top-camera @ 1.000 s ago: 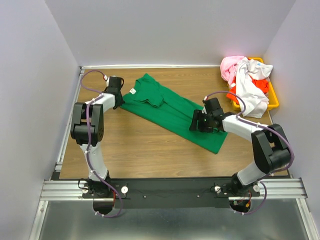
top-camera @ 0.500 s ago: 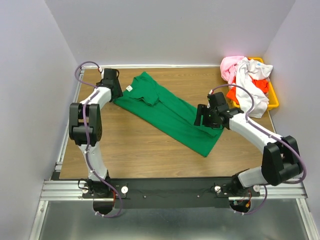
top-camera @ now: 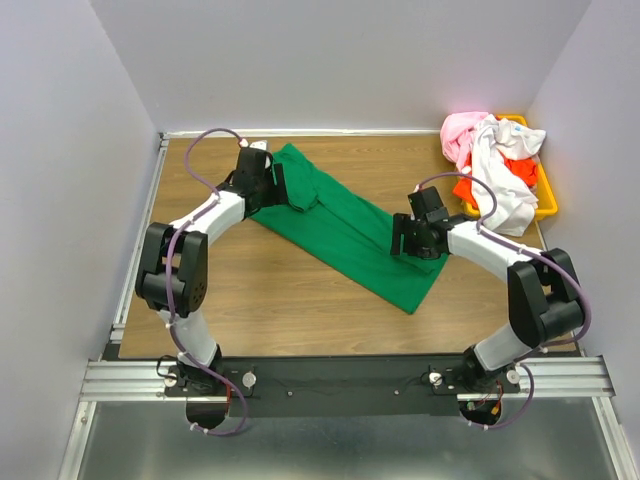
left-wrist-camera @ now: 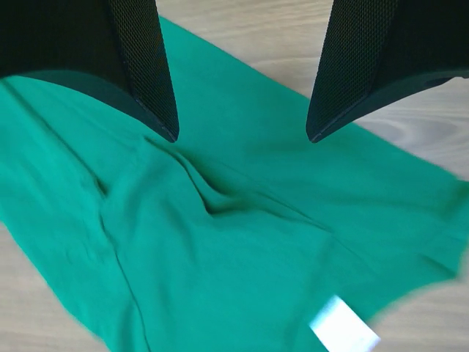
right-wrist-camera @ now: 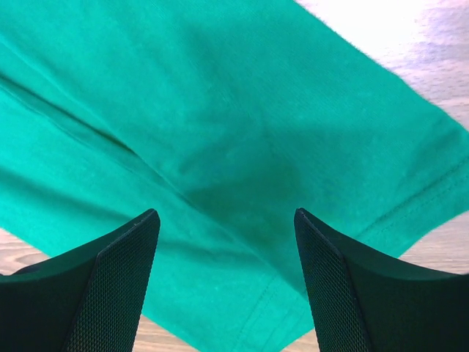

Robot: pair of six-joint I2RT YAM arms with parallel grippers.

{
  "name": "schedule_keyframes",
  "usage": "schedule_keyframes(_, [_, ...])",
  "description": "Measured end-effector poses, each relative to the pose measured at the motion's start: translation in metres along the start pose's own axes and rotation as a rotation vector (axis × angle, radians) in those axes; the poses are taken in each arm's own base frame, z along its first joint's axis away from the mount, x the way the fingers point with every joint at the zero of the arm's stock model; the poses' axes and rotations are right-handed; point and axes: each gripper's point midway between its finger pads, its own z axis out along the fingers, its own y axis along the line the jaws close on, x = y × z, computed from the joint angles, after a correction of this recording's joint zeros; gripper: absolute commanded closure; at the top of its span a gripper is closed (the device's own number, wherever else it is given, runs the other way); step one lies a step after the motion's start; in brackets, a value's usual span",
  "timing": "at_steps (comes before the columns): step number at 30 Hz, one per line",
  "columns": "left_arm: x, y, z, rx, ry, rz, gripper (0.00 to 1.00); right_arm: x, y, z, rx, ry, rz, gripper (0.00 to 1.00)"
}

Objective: Fold and stack the t-shirts
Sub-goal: Fold the tshirt

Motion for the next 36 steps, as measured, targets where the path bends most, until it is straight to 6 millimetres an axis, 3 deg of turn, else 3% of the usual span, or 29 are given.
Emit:
schedule_keyframes(6, [0.03, -0.017, 0.016, 0.127, 0.075, -0.033, 0.22, 0.021, -0.002, 0.009, -0.016, 0.055, -0.001, 0.2])
schedule_keyframes(14, [0.047, -0.016, 0.052, 0.134, 0.13, -0.036, 0.22, 0.034, 0.015, 0.006, -0.133, 0.092, 0.016, 0.23])
schedule_keyframes(22, [0.028, -0.02, 0.076, 0.137, 0.108, -0.014, 0.23, 0.053, 0.039, -0.002, -0.253, 0.126, 0.012, 0.24])
schedule_keyframes(36, [0.028, -0.019, 0.077, 0.136, 0.117, 0.027, 0.23, 0.113, 0.095, -0.028, -0.372, 0.243, -0.04, 0.24])
